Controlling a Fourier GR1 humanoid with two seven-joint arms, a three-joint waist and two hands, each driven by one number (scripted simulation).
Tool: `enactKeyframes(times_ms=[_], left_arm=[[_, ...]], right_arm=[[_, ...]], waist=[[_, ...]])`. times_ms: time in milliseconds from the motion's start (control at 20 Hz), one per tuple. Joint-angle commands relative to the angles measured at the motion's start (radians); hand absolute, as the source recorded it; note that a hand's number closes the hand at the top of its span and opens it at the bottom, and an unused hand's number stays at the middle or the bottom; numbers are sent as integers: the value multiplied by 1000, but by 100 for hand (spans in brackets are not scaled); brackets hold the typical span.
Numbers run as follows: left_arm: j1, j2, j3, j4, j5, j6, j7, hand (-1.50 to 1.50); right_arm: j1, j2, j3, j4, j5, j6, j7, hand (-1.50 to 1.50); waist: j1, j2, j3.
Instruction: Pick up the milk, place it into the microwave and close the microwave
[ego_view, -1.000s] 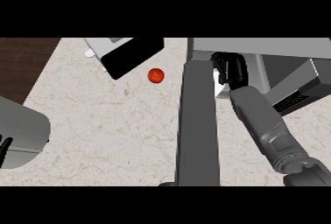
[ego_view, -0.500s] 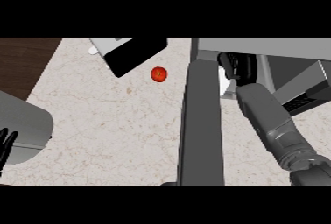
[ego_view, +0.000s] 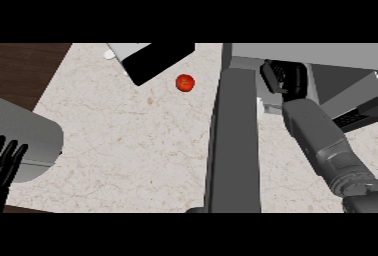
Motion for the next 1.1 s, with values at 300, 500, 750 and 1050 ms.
enactKeyframes(times_ms=[300, 500, 750, 1050], left_arm=[[-56, 16, -8, 51, -14, 7, 15, -150], [-62, 20, 0, 40, -16, 16, 13, -150], [-88, 4, -19, 72, -38, 25, 0, -150], [-80, 28, -11, 105, -48, -1, -19, -150]], right_arm=[[14, -1, 45, 32, 56, -52, 0, -150], [9, 2, 63, 34, 77, -78, 9, -150], [-21, 16, 63, 24, 80, -110, 29, -150], [-29, 29, 70, 27, 92, -84, 41, -150]], waist=[[12, 9, 1], [25, 7, 2], [25, 9, 1], [25, 4, 0]])
